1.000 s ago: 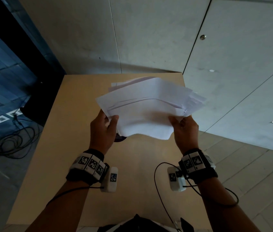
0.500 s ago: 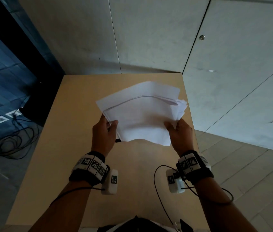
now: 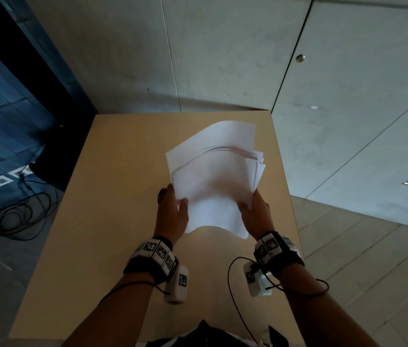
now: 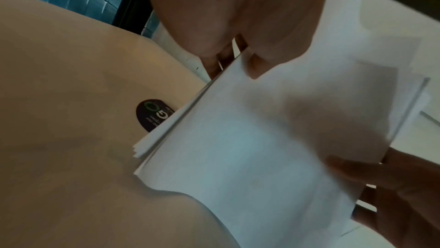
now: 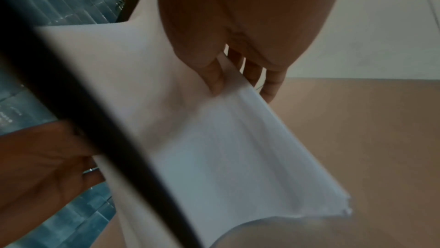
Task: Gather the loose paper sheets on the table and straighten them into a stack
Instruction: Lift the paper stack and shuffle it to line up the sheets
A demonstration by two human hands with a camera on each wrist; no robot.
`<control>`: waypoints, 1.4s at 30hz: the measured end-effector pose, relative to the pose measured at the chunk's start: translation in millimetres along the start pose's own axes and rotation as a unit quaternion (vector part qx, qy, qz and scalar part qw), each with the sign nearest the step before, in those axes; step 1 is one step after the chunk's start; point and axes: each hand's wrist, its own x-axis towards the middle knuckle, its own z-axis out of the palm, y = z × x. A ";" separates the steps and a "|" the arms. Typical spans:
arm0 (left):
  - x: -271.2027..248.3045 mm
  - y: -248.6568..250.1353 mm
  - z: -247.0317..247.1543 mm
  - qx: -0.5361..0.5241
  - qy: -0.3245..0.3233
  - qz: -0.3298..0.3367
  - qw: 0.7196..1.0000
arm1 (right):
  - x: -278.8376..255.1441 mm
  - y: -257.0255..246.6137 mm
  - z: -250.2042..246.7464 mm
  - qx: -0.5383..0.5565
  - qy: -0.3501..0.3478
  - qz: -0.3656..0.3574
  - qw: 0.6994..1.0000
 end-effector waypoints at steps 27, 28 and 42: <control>-2.5 33.9 -54.5 -0.086 0.044 0.047 0.994 | 1.9 -4.5 -33.5 0.046 0.075 -0.061 0.994; -4.0 33.3 -55.0 -0.086 0.044 0.050 0.994 | 0.2 -4.9 -33.5 0.041 0.075 -0.064 0.994; -10.4 35.2 -45.2 -0.048 0.082 0.052 0.994 | -8.9 -5.2 -22.4 -0.019 0.091 -0.058 0.994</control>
